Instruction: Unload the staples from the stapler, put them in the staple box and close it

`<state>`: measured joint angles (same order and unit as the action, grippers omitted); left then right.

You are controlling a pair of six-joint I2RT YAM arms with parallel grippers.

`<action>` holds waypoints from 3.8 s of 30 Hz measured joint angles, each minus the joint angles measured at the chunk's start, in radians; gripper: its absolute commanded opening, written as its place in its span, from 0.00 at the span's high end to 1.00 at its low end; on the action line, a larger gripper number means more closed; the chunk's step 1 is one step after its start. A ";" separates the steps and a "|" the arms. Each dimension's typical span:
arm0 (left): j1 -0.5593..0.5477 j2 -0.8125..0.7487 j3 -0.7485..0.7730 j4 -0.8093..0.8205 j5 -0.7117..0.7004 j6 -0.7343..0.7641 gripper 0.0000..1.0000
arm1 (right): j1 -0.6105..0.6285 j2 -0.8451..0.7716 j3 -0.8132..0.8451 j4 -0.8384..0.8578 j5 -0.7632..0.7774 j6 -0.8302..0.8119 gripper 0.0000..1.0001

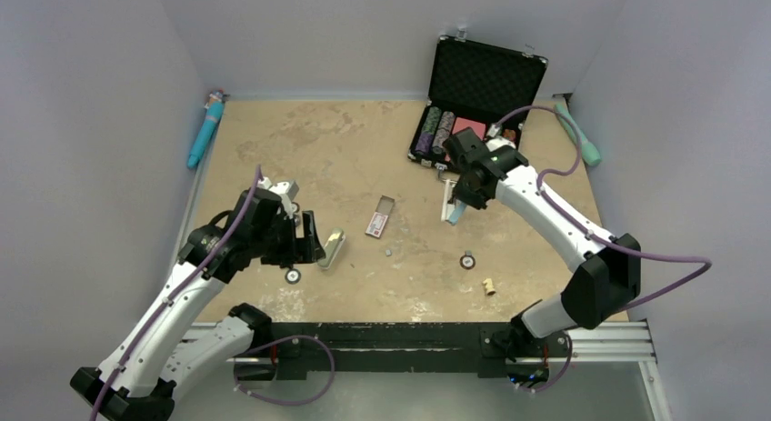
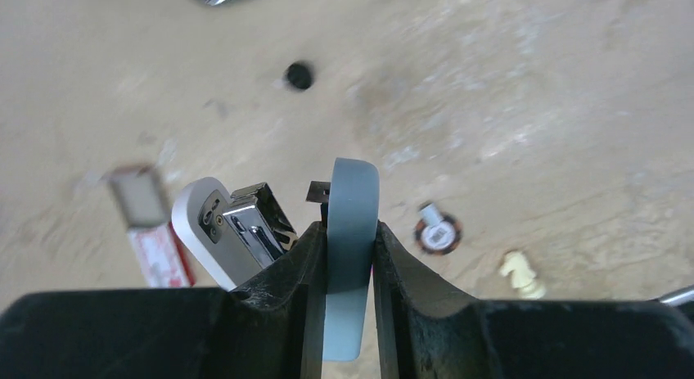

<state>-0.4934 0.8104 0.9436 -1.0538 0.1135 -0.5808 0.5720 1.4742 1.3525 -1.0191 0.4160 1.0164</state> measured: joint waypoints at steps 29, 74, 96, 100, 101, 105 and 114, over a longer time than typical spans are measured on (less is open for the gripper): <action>0.000 -0.052 -0.041 0.006 -0.070 0.002 0.19 | -0.344 0.367 -0.184 -0.113 0.439 0.266 1.00; 0.000 -0.062 -0.042 0.018 -0.095 0.001 0.23 | -0.593 -0.117 -0.417 0.425 -0.254 -0.243 0.16; 0.000 -0.045 -0.042 0.020 -0.092 0.002 0.25 | -0.761 0.024 -0.419 0.494 -0.268 -0.352 0.68; 0.000 -0.045 -0.042 0.020 -0.092 0.002 0.25 | -0.755 -0.016 -0.394 0.497 -0.273 -0.375 0.72; 0.000 -0.044 -0.042 0.020 -0.092 0.002 0.25 | -0.750 -0.021 -0.393 0.499 -0.276 -0.380 0.72; 0.000 -0.043 -0.042 0.020 -0.093 0.002 0.25 | -0.718 -0.002 -0.394 0.505 -0.283 -0.386 0.74; 0.000 -0.043 -0.043 0.020 -0.095 0.001 0.25 | -0.615 0.095 -0.397 0.536 -0.325 -0.379 0.82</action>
<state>-0.4934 0.7673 0.9009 -1.0336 0.0181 -0.5797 -0.0425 1.5696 0.9550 -0.4828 0.0910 0.6373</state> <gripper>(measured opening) 0.753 0.221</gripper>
